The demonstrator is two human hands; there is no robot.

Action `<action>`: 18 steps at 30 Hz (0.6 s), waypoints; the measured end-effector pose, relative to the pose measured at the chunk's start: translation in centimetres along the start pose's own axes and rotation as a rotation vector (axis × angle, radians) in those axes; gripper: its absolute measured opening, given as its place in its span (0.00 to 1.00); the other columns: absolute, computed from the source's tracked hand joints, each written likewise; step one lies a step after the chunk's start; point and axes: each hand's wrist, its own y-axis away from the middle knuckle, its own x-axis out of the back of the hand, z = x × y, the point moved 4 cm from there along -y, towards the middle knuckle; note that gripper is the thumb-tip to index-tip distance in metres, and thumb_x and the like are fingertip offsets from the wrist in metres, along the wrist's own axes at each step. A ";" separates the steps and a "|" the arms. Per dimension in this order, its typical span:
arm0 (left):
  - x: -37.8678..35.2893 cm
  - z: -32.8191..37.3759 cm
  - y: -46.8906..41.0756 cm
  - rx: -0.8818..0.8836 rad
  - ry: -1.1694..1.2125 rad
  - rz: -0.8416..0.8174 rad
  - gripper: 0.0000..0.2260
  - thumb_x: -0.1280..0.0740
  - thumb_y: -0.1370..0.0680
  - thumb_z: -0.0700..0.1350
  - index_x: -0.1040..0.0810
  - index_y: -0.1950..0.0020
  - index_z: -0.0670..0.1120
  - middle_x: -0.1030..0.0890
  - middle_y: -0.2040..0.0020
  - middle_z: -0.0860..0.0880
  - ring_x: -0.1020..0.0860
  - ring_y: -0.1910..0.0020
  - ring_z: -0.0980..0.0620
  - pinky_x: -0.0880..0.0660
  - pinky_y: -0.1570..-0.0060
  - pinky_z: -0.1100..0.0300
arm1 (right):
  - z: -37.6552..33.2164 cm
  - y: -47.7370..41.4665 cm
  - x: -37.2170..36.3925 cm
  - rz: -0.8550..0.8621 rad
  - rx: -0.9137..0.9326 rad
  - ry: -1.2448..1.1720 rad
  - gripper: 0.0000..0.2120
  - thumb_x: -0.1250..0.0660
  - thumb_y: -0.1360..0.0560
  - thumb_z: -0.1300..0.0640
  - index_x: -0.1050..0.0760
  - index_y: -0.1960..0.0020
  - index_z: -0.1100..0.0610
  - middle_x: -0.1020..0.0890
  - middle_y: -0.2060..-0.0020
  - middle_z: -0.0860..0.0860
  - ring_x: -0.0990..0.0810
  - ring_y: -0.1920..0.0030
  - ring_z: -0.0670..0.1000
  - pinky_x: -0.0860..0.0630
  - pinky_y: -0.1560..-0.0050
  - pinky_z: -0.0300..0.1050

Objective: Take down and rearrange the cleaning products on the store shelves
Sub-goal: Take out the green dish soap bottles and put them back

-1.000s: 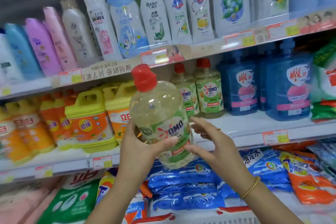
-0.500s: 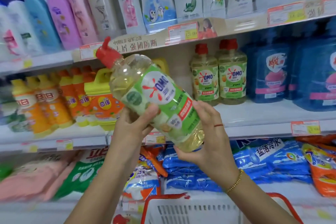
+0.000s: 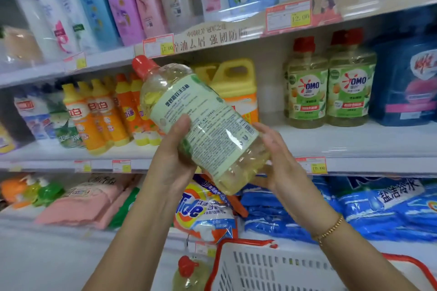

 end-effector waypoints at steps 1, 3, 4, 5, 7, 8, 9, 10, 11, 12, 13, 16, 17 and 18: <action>0.2 0.0 -0.2 -0.018 -0.033 0.035 0.28 0.16 0.53 0.55 0.13 0.55 0.49 0.15 0.51 0.47 0.17 0.50 0.50 0.19 0.50 0.52 | -0.8 0.1 0.2 0.089 0.151 0.279 0.28 0.38 0.31 0.31 0.36 0.33 0.36 0.30 0.33 0.47 0.25 0.40 0.39 0.24 0.45 0.37; 0.2 -0.1 -0.2 -0.024 -0.082 0.087 0.26 0.18 0.43 0.54 0.16 0.47 0.48 0.16 0.46 0.46 0.18 0.46 0.48 0.20 0.47 0.50 | -1.5 0.5 -0.8 0.149 0.388 0.764 0.39 0.33 0.37 0.32 0.44 0.30 0.35 0.45 0.28 0.42 0.40 0.32 0.33 0.35 0.38 0.26; 0.1 -0.2 -0.1 -0.017 -0.086 0.116 0.25 0.22 0.37 0.52 0.19 0.43 0.46 0.17 0.44 0.45 0.18 0.44 0.47 0.21 0.46 0.49 | -1.2 0.7 -1.6 0.158 0.454 0.943 0.43 0.32 0.39 0.32 0.47 0.28 0.37 0.51 0.26 0.43 0.45 0.27 0.39 0.37 0.34 0.31; 0.1 -0.5 -0.1 -0.008 -0.085 0.140 0.25 0.25 0.34 0.51 0.22 0.39 0.45 0.17 0.43 0.44 0.19 0.43 0.47 0.22 0.45 0.49 | -0.8 0.8 -2.5 0.176 0.503 1.075 0.46 0.32 0.39 0.33 0.50 0.27 0.39 0.54 0.25 0.47 0.47 0.25 0.47 0.37 0.33 0.41; -0.2 -0.7 0.0 -0.001 -0.109 0.160 0.30 0.25 0.34 0.51 0.26 0.34 0.44 0.18 0.41 0.44 0.19 0.43 0.47 0.21 0.47 0.50 | -0.3 0.8 -3.2 0.247 0.525 1.198 0.48 0.29 0.38 0.39 0.52 0.26 0.41 0.50 0.25 0.55 0.45 0.26 0.58 0.33 0.34 0.53; -0.4 -0.7 0.1 -0.009 -0.136 0.156 0.33 0.24 0.34 0.51 0.27 0.32 0.44 0.18 0.41 0.44 0.19 0.43 0.47 0.20 0.49 0.51 | -0.2 0.7 -3.1 0.268 0.512 1.204 0.49 0.27 0.37 0.42 0.52 0.25 0.43 0.44 0.26 0.57 0.42 0.27 0.59 0.31 0.36 0.54; -0.4 -0.5 0.1 -0.016 -0.164 0.134 0.37 0.21 0.37 0.53 0.28 0.31 0.44 0.19 0.41 0.44 0.19 0.43 0.46 0.20 0.52 0.53 | -0.3 0.6 -2.7 0.266 0.502 1.184 0.49 0.26 0.37 0.45 0.51 0.25 0.43 0.40 0.29 0.56 0.38 0.30 0.57 0.29 0.37 0.52; -0.4 -0.3 0.1 -0.010 -0.191 0.101 0.42 0.19 0.41 0.57 0.28 0.31 0.44 0.19 0.40 0.44 0.19 0.43 0.46 0.20 0.53 0.54 | -0.5 0.5 -2.2 0.252 0.491 1.134 0.48 0.26 0.36 0.47 0.50 0.25 0.43 0.37 0.31 0.54 0.36 0.32 0.55 0.28 0.39 0.49; -0.3 -0.1 0.0 0.006 -0.211 0.059 0.46 0.19 0.44 0.59 0.29 0.31 0.45 0.19 0.40 0.45 0.19 0.43 0.47 0.20 0.54 0.55 | -0.8 0.5 -1.6 0.231 0.459 1.056 0.47 0.25 0.37 0.48 0.49 0.25 0.42 0.35 0.33 0.51 0.33 0.34 0.51 0.28 0.40 0.43; -0.3 0.1 -0.1 0.021 -0.219 0.014 0.48 0.19 0.46 0.60 0.29 0.30 0.47 0.19 0.40 0.46 0.19 0.44 0.47 0.20 0.54 0.56 | -1.2 0.6 -1.1 0.207 0.408 0.952 0.47 0.25 0.37 0.49 0.48 0.26 0.39 0.32 0.35 0.46 0.30 0.36 0.45 0.27 0.43 0.37; -0.1 0.2 -0.2 0.028 -0.210 -0.032 0.48 0.18 0.46 0.60 0.30 0.30 0.48 0.19 0.40 0.47 0.18 0.45 0.48 0.20 0.54 0.56 | -1.5 0.8 -0.7 0.175 0.344 0.820 0.46 0.24 0.37 0.51 0.46 0.27 0.38 0.29 0.38 0.42 0.28 0.40 0.39 0.28 0.47 0.30; 0.4 0.3 -0.4 0.033 -0.129 -0.104 0.46 0.18 0.45 0.57 0.31 0.29 0.54 0.18 0.43 0.47 0.18 0.46 0.49 0.21 0.54 0.56 | -1.5 1.0 0.1 -0.028 0.115 0.315 0.39 0.24 0.33 0.56 0.39 0.29 0.39 0.21 0.44 0.39 0.21 0.45 0.39 0.23 0.46 0.37; 0.7 0.2 -0.5 0.033 -0.094 -0.107 0.46 0.18 0.44 0.56 0.31 0.29 0.55 0.19 0.41 0.47 0.19 0.44 0.48 0.20 0.53 0.55 | -1.2 1.1 0.2 -0.096 0.032 0.155 0.37 0.25 0.33 0.54 0.36 0.29 0.42 0.19 0.43 0.44 0.20 0.44 0.46 0.21 0.45 0.47; 1.0 0.1 -0.6 0.038 -0.061 -0.100 0.46 0.18 0.45 0.56 0.31 0.29 0.55 0.20 0.39 0.46 0.20 0.43 0.47 0.21 0.52 0.54 | -0.7 1.2 0.3 -0.139 -0.068 0.000 0.36 0.25 0.36 0.52 0.34 0.30 0.46 0.19 0.43 0.52 0.19 0.44 0.53 0.22 0.45 0.56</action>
